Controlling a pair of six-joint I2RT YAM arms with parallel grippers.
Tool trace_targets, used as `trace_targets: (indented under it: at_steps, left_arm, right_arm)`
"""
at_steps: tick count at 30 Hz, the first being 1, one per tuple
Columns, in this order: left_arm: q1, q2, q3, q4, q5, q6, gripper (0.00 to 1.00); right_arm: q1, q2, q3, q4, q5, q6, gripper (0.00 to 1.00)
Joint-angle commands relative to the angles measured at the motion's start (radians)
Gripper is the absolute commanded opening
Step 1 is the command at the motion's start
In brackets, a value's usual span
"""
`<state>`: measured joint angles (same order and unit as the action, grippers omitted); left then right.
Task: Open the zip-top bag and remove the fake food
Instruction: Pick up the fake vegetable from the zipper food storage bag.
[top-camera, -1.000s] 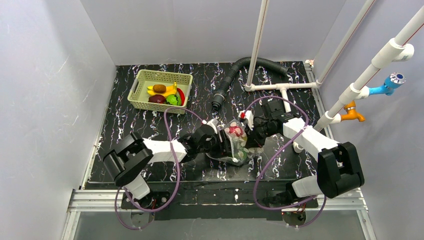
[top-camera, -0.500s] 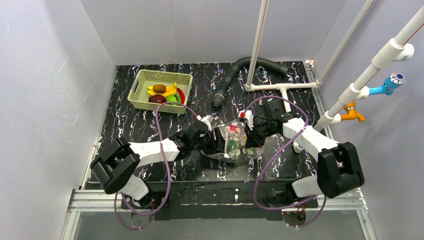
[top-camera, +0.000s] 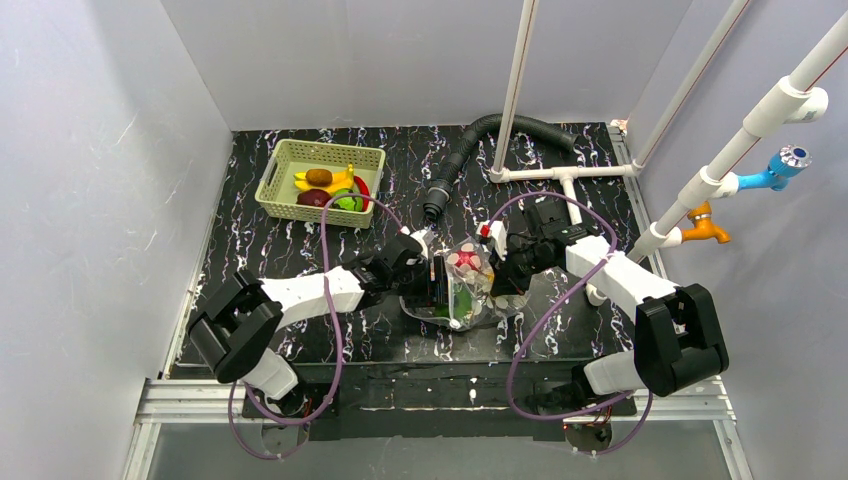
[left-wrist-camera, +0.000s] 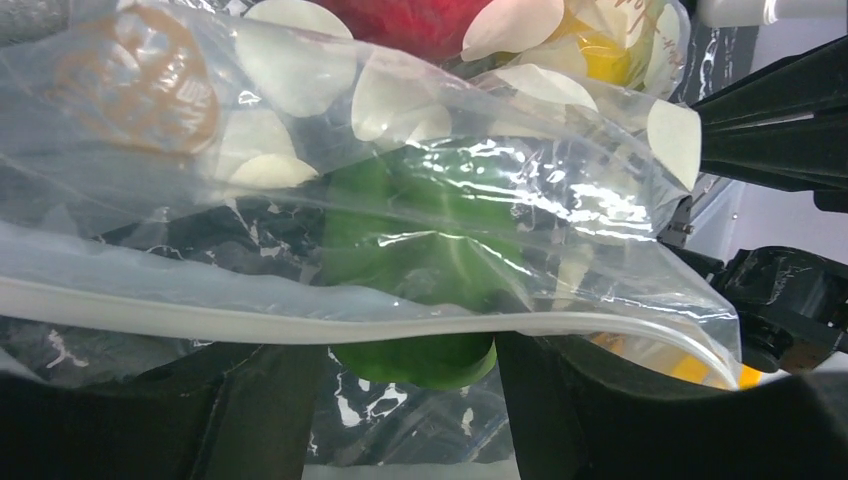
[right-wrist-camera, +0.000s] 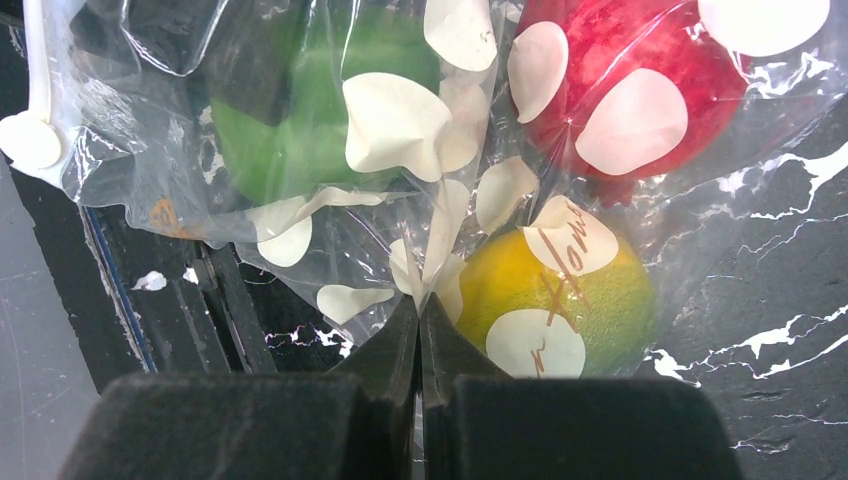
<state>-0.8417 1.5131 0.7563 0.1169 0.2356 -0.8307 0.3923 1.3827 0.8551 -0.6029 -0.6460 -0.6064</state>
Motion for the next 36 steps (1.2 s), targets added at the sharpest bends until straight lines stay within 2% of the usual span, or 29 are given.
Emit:
trace_targets:
  at_steps: [1, 9, 17, 20, 25, 27, 30, 36]
  left_arm:
    - [-0.01, 0.026, 0.039, -0.149, -0.039, 0.06, 0.59]
    - [-0.054, 0.094, 0.099, -0.172, -0.041, 0.057, 0.73]
    - [-0.066, 0.122, 0.108, -0.164, -0.051, 0.039, 0.71]
    - [-0.066, 0.107, 0.105, -0.164, -0.061, 0.042, 0.57]
    - [-0.066, 0.051, 0.097, -0.178, -0.077, 0.057, 0.21]
    - [-0.066, 0.021, 0.095, -0.194, -0.088, 0.065, 0.1]
    - [-0.065, -0.028, 0.092, -0.219, -0.107, 0.078, 0.02]
    - [-0.043, -0.115, 0.052, -0.211, -0.092, 0.072, 0.0]
  right_arm:
    - [-0.003, -0.002, 0.023, -0.005, -0.007, -0.015, 0.05]
    - [-0.003, -0.004, 0.022, -0.006, -0.009, -0.015, 0.05]
    - [-0.003, -0.006, 0.023, -0.008, -0.009, -0.017, 0.05]
    - [-0.003, -0.008, 0.022, -0.008, -0.009, -0.018, 0.05]
    - [-0.003, -0.011, 0.022, -0.011, -0.01, -0.019, 0.05]
    - [-0.003, -0.013, 0.022, -0.011, -0.012, -0.02, 0.05]
    - [-0.004, -0.017, 0.023, -0.012, -0.011, -0.022, 0.05]
    - [-0.003, -0.019, 0.022, -0.012, -0.005, -0.024, 0.05]
